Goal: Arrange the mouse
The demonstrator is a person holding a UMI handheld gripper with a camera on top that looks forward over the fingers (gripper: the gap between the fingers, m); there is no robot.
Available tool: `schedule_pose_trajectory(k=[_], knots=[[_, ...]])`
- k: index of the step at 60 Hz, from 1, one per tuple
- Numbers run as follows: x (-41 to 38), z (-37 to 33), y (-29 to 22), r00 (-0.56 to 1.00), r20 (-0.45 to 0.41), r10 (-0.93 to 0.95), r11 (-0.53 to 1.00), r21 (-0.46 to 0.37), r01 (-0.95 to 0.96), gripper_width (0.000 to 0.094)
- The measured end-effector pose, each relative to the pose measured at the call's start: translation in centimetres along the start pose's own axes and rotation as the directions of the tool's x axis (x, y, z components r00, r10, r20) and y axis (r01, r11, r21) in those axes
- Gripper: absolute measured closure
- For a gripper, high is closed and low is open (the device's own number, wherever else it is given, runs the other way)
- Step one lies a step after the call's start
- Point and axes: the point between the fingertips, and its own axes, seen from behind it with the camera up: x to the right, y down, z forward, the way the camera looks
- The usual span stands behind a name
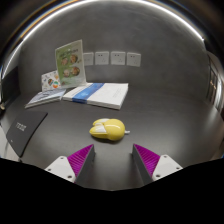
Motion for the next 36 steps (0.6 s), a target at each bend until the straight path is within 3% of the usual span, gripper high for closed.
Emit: schedule_pose_trajectory(k=[18,29,31,35,36], knots=[[0.9,6.0,-4.1,0.986,0.154,-0.061,0.997,-0.037,0.068,0.0118],[1.8,9.3,-6.5,0.986,0.159,-0.056,0.998,-0.015,0.059,0.0111],[1.8,9.6,-6.6,0.986,0.157,-0.057,0.998,-0.016,0.06,0.0164],[2.4,9.9,-6.8,0.99,0.131,-0.042,0.999,-0.017,0.045,0.0411],[2.5,9.9,-6.7,0.991,0.13,-0.029,0.999,-0.018,0.032,0.0418]])
